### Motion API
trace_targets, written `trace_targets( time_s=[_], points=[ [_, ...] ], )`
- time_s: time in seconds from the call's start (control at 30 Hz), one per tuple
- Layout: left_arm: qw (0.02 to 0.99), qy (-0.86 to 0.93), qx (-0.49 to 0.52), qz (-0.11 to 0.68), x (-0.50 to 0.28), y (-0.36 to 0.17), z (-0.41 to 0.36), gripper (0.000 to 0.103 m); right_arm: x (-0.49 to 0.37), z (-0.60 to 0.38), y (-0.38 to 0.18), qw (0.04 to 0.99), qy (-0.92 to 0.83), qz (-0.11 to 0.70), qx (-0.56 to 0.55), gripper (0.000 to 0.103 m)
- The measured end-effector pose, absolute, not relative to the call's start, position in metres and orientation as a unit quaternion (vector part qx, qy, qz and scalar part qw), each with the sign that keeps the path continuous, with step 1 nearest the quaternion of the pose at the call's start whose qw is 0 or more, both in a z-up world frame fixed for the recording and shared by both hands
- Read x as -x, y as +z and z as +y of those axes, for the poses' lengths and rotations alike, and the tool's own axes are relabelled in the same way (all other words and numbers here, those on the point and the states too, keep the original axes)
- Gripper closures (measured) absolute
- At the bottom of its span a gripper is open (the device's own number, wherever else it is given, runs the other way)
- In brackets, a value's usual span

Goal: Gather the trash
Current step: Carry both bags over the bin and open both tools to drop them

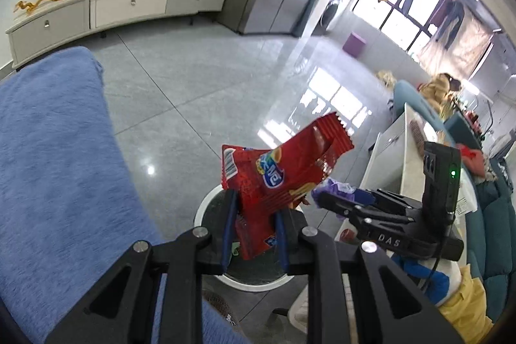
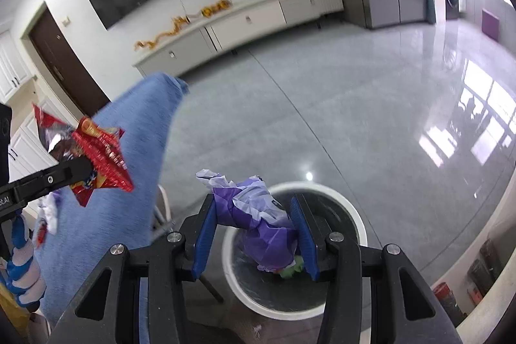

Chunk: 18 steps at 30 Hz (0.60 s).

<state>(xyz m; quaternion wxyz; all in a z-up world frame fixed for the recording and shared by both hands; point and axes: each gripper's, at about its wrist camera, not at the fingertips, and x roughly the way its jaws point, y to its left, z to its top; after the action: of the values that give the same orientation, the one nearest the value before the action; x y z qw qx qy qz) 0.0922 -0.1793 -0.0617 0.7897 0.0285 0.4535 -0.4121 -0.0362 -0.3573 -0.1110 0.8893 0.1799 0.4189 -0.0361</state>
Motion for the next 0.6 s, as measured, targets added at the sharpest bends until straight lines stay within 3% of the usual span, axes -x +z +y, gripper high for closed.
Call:
trace_targets(
  time_s=[0.4, 0.43, 0.57, 0.6],
  points=[
    [0.77, -0.398, -0.057, 0.496, -0.102, -0.111, -0.235, 0.081, 0.035, -0.38, -0.149, 0.86, -0.053, 0.465, -0.205, 0.055],
    [0.765, -0.399, -0.057, 0.502, -0.103, -0.114, -0.238, 0.079, 0.035, -0.382, -0.15, 0.858, -0.055, 0.467, -0.207, 0.053],
    [0.762, -0.398, -0.056, 0.508, -0.106, -0.122, -0.244, 0.053, 0.035, -0.389, -0.15, 0.855, -0.062, 0.469, -0.213, 0.048],
    [0.761, -0.399, -0.056, 0.508, -0.106, -0.123, -0.246, 0.053, 0.036, -0.39, -0.15, 0.855, -0.065, 0.469, -0.212, 0.045]
  ],
)
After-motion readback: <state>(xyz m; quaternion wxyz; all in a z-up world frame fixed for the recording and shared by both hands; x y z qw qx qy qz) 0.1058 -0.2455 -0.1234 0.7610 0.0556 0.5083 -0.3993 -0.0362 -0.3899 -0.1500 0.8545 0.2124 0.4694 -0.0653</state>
